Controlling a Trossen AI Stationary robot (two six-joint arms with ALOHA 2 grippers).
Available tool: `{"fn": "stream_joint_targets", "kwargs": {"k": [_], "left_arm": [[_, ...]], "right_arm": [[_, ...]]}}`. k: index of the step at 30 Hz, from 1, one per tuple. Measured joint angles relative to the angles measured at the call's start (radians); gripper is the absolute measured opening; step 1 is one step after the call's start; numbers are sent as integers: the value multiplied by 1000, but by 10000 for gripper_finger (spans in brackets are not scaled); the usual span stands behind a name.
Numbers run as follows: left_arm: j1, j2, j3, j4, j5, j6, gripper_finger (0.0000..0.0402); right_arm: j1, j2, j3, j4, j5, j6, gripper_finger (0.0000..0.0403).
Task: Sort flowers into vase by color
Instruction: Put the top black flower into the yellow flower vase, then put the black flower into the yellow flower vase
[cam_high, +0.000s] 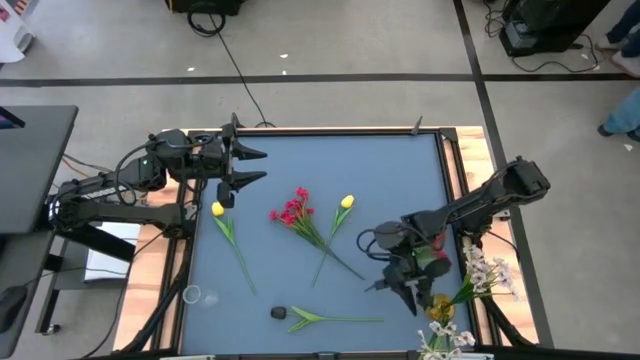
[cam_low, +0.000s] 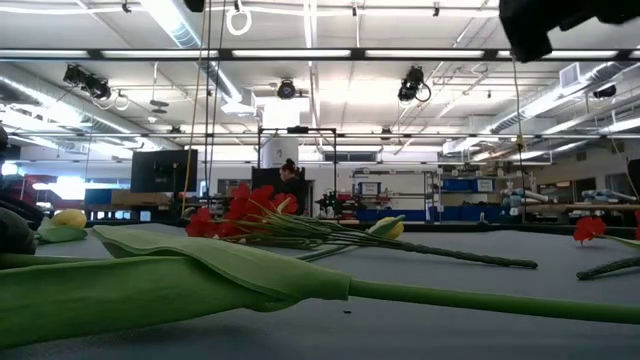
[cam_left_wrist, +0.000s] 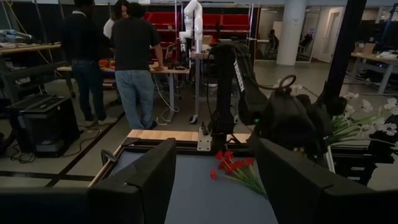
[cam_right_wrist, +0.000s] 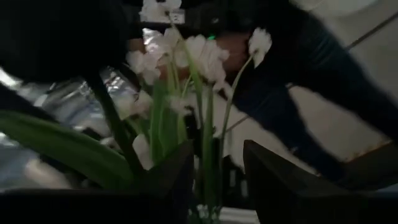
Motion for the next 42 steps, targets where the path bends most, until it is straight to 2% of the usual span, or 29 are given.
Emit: {"fn": "stream_joint_targets", "kwargs": {"k": [9,16,21,23,25,30,35,38,42], "left_arm": [[0,0,0,0,0,0,226],[0,0,0,0,0,0,226],[0,0,0,0,0,0,226],[0,0,0,0,0,0,226],[0,0,0,0,0,0,226],[0,0,0,0,0,0,226],[0,0,0,0,0,0,226],[0,0,0,0,0,0,226],[0,0,0,0,0,0,226]], "right_arm": [[5,-155,0,3,182,-75,148],[-18,-290,0,15,369,-179,148],[-24,-329,0,-27,344,-165,148],[-16,-327,0,-110,317,-148,148],[-6,-320,0,-226,341,-164,148],[11,-304,-1,-449,530,-304,158],[10,-317,-1,-481,769,-387,194],[10,-340,-1,-480,976,-441,215],[2,-360,-1,-462,1336,-469,226]]}}
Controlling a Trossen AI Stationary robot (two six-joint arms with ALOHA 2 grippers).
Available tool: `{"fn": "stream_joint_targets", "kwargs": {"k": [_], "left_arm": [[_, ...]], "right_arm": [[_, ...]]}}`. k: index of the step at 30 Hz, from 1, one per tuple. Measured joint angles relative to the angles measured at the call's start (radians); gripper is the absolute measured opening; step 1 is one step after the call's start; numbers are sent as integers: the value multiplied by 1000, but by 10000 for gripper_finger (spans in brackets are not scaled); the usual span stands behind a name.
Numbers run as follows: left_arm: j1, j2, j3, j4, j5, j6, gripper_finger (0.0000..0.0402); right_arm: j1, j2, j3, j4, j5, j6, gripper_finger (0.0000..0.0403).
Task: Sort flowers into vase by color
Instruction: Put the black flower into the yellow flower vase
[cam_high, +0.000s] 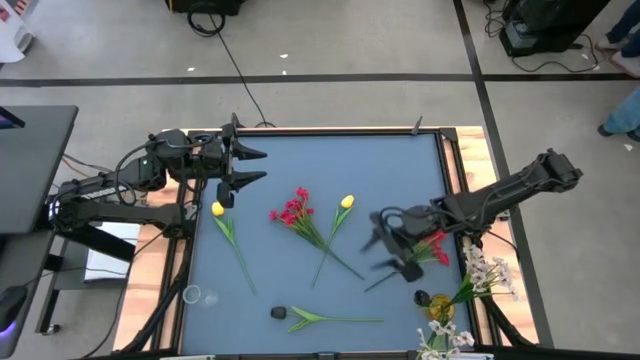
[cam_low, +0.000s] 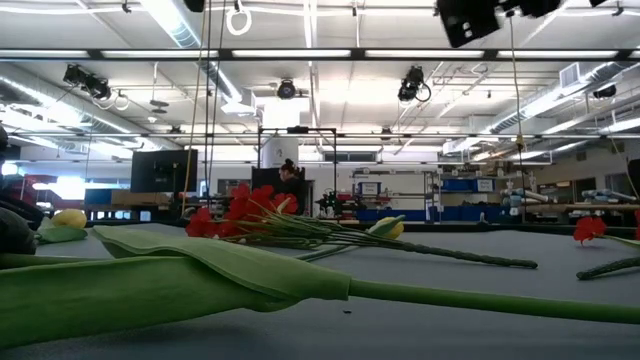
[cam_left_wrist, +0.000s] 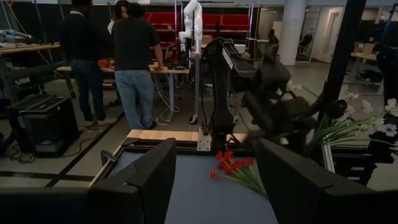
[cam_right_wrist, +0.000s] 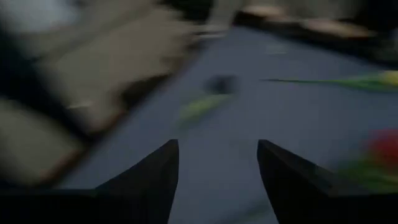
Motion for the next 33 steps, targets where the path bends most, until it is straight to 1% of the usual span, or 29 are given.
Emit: {"fn": "stream_joint_targets", "kwargs": {"k": [2,3,5,6,10,15,18,23,25,28,30,33], "left_arm": [[0,0,0,0,0,0,226],[0,0,0,0,0,0,226],[0,0,0,0,0,0,226],[0,0,0,0,0,0,226],[0,0,0,0,0,0,226],[0,0,0,0,0,0,226],[0,0,0,0,0,0,226],[0,0,0,0,0,0,226],[0,0,0,0,0,0,226],[0,0,0,0,0,0,226],[0,0,0,0,0,0,226],[0,0,0,0,0,0,226]], "right_arm": [[-13,-3,0,30,135,27,225],[-22,-4,0,44,182,59,225],[-50,4,0,75,218,149,225],[-67,12,0,89,211,204,225],[-140,82,2,107,110,388,225],[-165,220,82,103,22,449,225],[-145,315,170,85,26,453,225],[-118,490,365,-75,88,525,225],[-114,559,444,-141,92,547,224],[-110,651,554,-245,48,550,224],[-105,705,615,-306,0,546,224],[-92,776,682,-344,-67,546,224]]}}
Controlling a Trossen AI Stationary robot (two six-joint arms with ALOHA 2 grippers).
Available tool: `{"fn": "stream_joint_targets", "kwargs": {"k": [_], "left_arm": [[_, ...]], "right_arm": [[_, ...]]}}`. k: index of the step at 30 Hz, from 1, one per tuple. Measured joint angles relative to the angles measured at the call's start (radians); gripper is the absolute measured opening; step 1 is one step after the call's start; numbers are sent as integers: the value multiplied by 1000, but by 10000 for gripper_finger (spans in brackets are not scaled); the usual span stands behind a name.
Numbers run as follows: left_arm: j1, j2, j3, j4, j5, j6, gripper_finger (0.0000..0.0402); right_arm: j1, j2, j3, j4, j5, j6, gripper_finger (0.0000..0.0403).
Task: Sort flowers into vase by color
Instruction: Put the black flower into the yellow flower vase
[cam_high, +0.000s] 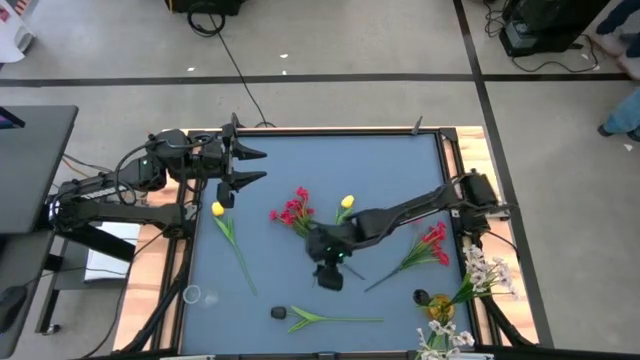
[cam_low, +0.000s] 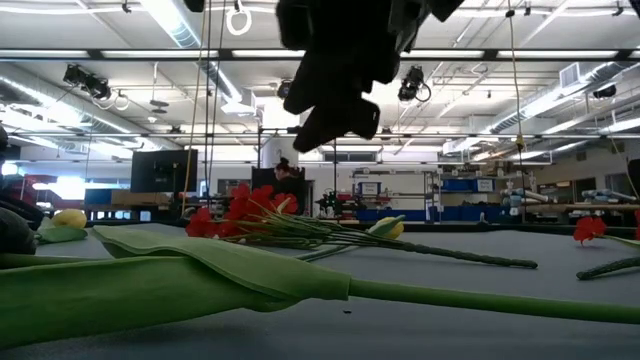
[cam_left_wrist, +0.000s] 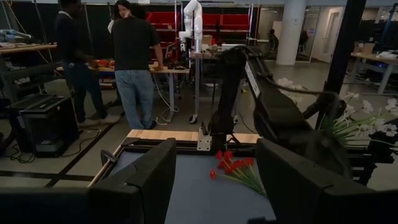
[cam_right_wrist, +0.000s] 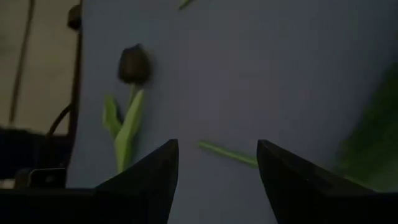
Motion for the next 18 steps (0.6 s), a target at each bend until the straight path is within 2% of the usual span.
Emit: {"fn": "stream_joint_targets", "kwargs": {"k": [3,9,15,18], "left_arm": [[0,0,0,0,0,0,226],[0,0,0,0,0,0,226],[0,0,0,0,0,0,226],[0,0,0,0,0,0,226]], "right_arm": [[21,61,42,0,-45,27,224],[85,158,69,10,-67,111,224],[160,200,70,45,-124,119,224],[192,205,72,102,-103,93,224]]}}
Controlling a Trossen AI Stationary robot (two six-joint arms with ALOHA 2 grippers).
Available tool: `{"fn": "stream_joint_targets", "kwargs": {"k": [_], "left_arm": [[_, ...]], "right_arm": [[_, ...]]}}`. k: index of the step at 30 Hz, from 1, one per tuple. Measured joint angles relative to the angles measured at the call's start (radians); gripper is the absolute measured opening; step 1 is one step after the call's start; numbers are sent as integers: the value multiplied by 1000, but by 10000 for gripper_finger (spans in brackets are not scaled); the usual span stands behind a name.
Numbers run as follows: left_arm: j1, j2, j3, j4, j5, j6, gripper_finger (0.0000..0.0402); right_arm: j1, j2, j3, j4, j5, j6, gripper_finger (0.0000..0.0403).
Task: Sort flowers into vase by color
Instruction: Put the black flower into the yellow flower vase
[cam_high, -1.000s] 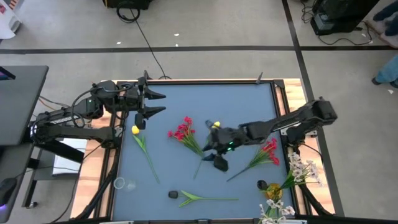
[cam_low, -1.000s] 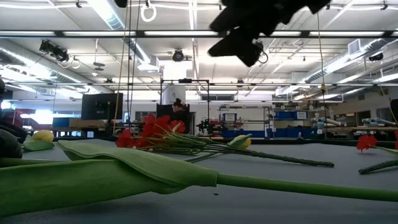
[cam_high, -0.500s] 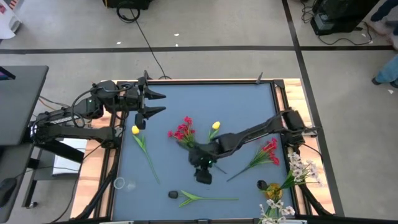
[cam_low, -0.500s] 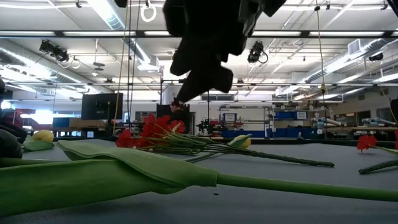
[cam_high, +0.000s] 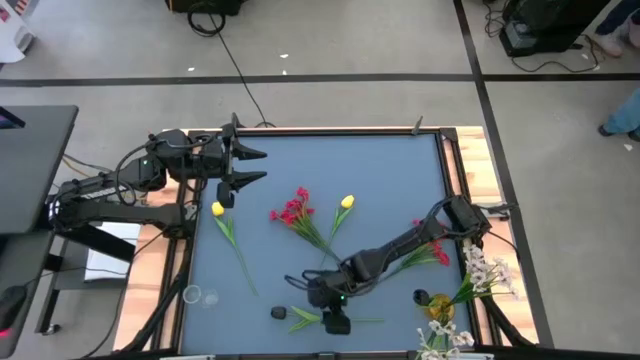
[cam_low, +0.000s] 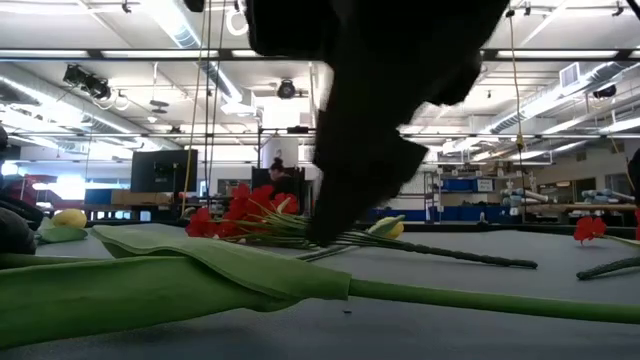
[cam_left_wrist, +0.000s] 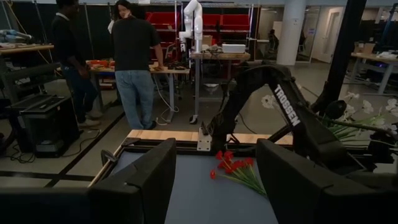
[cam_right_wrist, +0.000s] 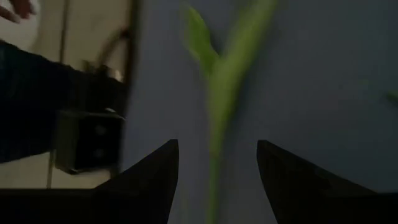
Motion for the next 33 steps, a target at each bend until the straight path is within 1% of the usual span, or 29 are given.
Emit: {"fn": "stream_joint_targets", "kwargs": {"k": [6,9,12,15,18,20,24,25,29,33], "left_arm": [[0,0,0,0,0,0,226],[0,0,0,0,0,0,226],[0,0,0,0,0,0,226],[0,0,0,0,0,0,226],[0,0,0,1,0,0,226],[0,0,0,0,0,0,226],[0,0,0,2,0,0,226],[0,0,0,1,0,0,226],[0,0,0,1,0,0,226],[0,0,0,0,0,0,226]], "right_arm": [[33,25,-1,15,52,-3,224],[54,30,-5,23,106,-23,224],[69,47,-7,44,138,-57,213],[75,67,-5,76,138,-64,185],[75,70,-5,72,146,-59,144],[75,70,-5,63,164,-57,109],[59,51,-8,41,167,-58,23],[53,41,-9,31,175,-65,16],[15,-15,-11,41,223,-80,21],[-47,-92,-10,49,239,-113,9]]}}
